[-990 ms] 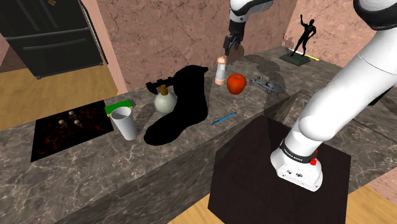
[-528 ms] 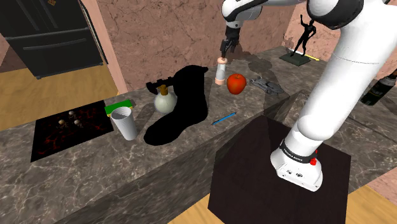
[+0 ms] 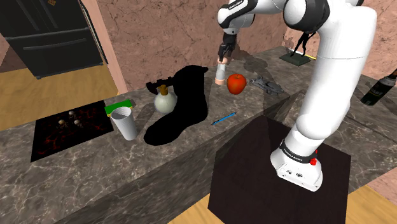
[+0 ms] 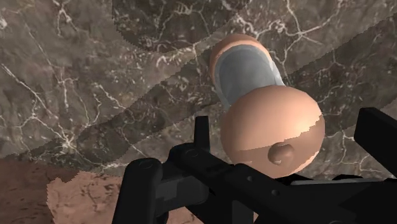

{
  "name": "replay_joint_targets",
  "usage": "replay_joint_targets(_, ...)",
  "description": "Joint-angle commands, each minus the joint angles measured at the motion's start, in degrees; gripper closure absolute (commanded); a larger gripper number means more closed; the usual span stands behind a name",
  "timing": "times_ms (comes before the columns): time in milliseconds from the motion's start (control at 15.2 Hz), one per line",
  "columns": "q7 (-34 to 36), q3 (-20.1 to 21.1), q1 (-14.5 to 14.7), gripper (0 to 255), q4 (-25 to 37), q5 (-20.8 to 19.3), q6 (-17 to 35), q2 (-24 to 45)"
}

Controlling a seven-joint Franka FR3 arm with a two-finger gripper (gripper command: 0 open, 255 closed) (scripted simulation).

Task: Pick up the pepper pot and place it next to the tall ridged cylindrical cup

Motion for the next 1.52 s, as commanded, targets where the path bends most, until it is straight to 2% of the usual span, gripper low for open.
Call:
replay_joint_targets(0, -0.31, 0.13, -0.1, 0, -0.65, 0.42, 1.33, 0.73)
replay_joint_targets(660, -0.51, 0.24, -0.15, 0, -1.12, 0.73, 2.32, 1.3)
replay_joint_targets(726, -0.51, 0.24, -0.15, 255, -1.12, 0.73, 2.32, 1.3)
replay_joint_targets(1320, -0.51, 0.24, -0.15, 255, -1.13, 0.73, 2.33, 1.3)
replay_joint_targets(1452, -0.23, 0.12, -0.08, 255, -0.33, 0.38, 1.0, 0.71)
